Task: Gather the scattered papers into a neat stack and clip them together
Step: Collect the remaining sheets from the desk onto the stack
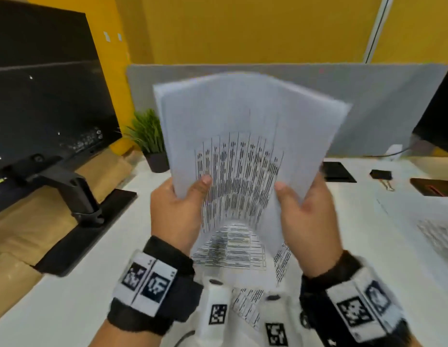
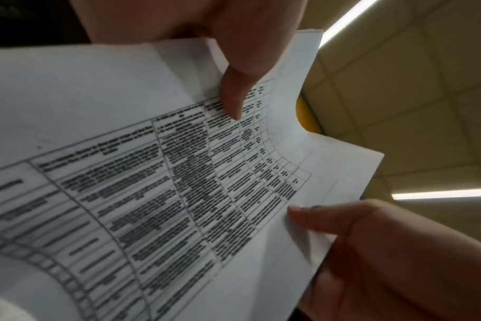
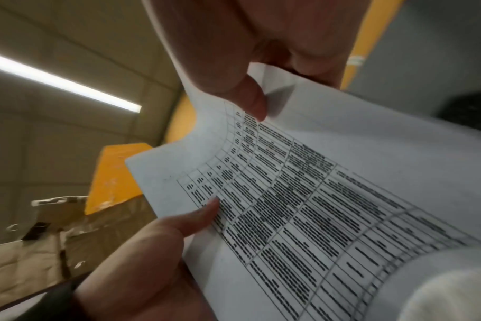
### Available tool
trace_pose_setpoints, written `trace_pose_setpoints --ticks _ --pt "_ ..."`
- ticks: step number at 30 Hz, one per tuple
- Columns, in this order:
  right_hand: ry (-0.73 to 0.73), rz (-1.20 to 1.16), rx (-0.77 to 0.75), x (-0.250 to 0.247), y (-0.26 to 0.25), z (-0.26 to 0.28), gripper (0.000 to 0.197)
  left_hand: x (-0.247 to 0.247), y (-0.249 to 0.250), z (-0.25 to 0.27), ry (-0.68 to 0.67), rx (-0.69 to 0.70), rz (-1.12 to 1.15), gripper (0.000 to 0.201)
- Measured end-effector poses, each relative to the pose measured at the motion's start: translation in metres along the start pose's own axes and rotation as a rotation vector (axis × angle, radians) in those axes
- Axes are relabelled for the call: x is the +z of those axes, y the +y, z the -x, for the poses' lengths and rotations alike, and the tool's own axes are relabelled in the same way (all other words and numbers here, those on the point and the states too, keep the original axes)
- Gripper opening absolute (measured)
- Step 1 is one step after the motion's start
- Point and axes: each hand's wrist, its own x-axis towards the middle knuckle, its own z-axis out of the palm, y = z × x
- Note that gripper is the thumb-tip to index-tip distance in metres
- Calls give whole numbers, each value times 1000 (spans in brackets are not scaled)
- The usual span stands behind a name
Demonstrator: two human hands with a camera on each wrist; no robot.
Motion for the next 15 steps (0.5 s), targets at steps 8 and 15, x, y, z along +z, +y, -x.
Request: trace_pose_setpoints --ticks 8,15 --pt "-276 48 369 11 36 5 34 -23 -27 1 67 -219 -155 14" --pt "-653 731 583 16 63 -28 61 -77 -4 -14 253 -224 -207 24"
